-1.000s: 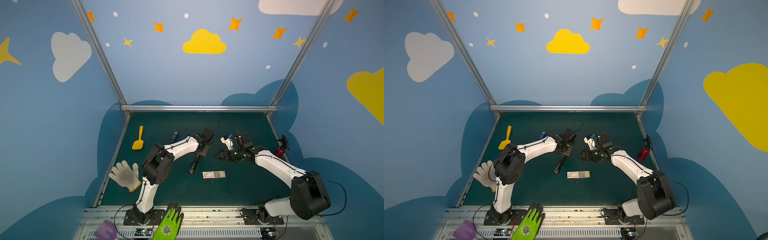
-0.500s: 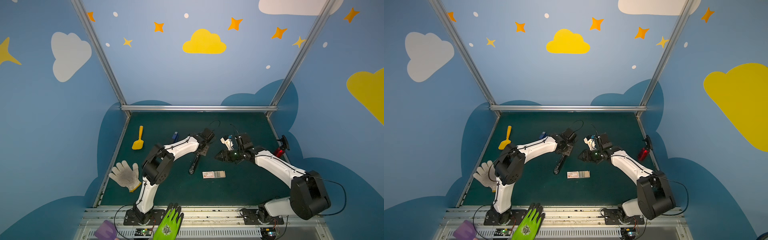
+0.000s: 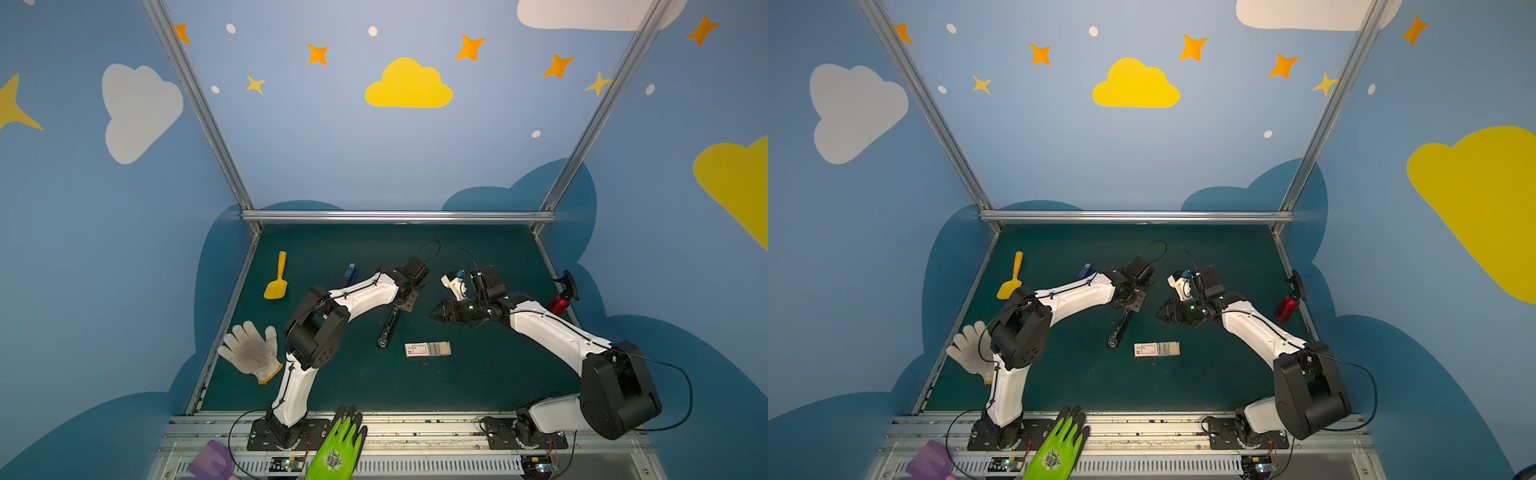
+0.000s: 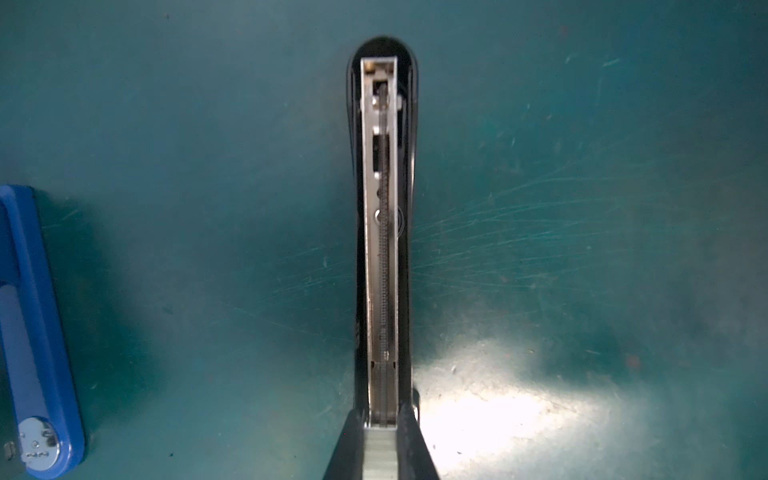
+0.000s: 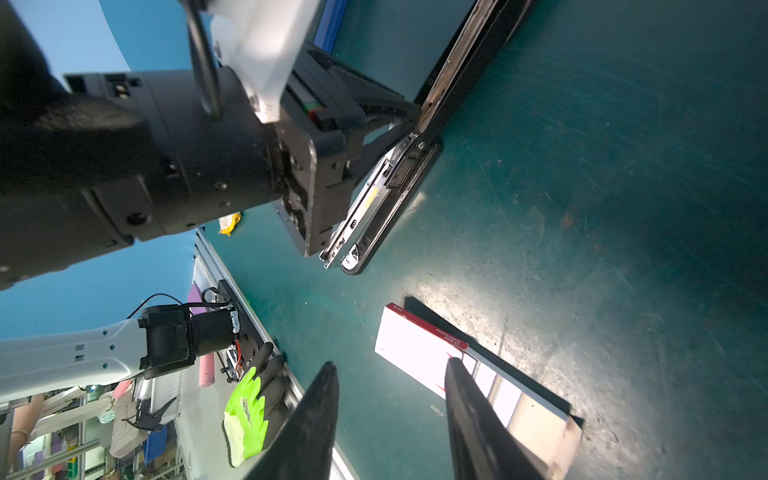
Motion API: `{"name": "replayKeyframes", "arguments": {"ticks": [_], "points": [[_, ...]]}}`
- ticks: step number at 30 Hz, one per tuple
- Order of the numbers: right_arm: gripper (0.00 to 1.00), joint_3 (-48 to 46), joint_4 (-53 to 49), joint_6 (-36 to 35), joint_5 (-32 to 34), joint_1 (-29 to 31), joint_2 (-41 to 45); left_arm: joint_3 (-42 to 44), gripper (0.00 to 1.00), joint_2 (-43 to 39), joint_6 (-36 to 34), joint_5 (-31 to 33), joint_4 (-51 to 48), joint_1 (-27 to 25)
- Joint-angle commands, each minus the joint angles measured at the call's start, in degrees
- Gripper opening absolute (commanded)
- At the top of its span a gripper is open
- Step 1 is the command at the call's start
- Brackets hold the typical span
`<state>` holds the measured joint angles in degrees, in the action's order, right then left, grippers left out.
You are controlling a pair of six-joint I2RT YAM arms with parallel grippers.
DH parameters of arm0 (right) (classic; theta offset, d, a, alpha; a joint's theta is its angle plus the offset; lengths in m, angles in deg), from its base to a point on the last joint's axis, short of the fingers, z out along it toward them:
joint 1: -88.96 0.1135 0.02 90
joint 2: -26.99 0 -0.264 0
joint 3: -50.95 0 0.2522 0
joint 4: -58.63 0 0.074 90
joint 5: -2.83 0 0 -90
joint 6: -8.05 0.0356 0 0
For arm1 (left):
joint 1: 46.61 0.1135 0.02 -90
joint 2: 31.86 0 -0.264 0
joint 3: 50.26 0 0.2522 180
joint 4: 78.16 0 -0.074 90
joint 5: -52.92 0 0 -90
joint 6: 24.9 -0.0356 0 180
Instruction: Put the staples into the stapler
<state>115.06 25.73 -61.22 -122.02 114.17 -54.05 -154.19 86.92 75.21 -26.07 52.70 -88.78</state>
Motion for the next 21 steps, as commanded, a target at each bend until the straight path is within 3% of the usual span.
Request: {"name": "replayKeyframes", "arguments": {"ticks": [1,21], "points": [[0.43,0.37,-0.51,-0.43,-0.48,-0.17,0.35,0.02,0.15,1.02,0.44,0.07,-0.4,-0.19],[0.43,0.23,-0.23,-0.25,-0.57,-0.28,0.16,1.64,0.16,-0.73,1.57,0.41,-0.57,-0.5]]}}
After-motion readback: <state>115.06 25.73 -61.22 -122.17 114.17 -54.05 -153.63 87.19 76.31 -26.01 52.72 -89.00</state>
